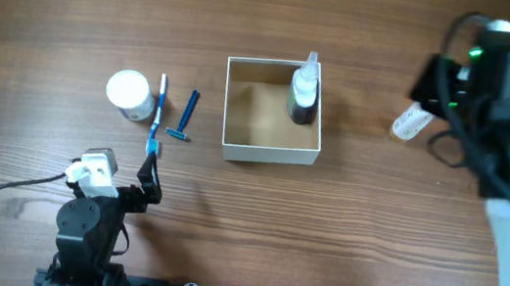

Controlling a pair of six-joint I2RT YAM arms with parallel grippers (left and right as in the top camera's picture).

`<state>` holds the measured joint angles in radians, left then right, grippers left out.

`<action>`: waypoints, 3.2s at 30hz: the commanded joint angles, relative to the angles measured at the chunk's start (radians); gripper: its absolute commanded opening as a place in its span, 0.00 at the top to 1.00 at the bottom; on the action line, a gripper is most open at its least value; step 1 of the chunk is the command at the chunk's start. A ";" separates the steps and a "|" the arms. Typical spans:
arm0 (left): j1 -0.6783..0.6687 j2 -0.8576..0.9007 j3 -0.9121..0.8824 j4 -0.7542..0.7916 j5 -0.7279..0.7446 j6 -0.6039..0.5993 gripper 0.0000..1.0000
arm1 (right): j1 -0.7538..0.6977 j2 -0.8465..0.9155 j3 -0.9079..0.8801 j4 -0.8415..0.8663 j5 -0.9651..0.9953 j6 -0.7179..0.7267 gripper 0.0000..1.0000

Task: Pack container
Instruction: 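Release the bottle and move the right gripper to the white bamboo tube, then carry the white tube with the right gripper into the box, then open the right gripper and withdraw it to the right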

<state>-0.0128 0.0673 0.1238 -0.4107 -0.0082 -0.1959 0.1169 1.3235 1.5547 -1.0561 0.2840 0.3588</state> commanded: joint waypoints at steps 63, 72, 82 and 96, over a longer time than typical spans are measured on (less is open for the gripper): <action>0.006 -0.001 -0.002 0.003 0.008 0.009 0.00 | 0.364 0.005 -0.005 0.053 -0.244 -0.004 0.96; 0.006 -0.001 -0.002 0.003 0.008 0.009 0.00 | 0.365 0.208 -0.007 0.063 -0.241 -0.014 0.96; 0.006 -0.001 -0.002 0.003 0.008 0.009 0.00 | 0.365 0.290 -0.136 0.132 -0.224 -0.020 0.60; 0.006 -0.001 -0.002 0.003 0.008 0.009 0.00 | 0.268 -0.053 -0.113 0.116 -0.188 -0.018 0.18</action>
<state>-0.0128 0.0673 0.1238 -0.4107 -0.0082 -0.1959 0.4515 1.4189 1.4200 -0.9306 0.0597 0.3359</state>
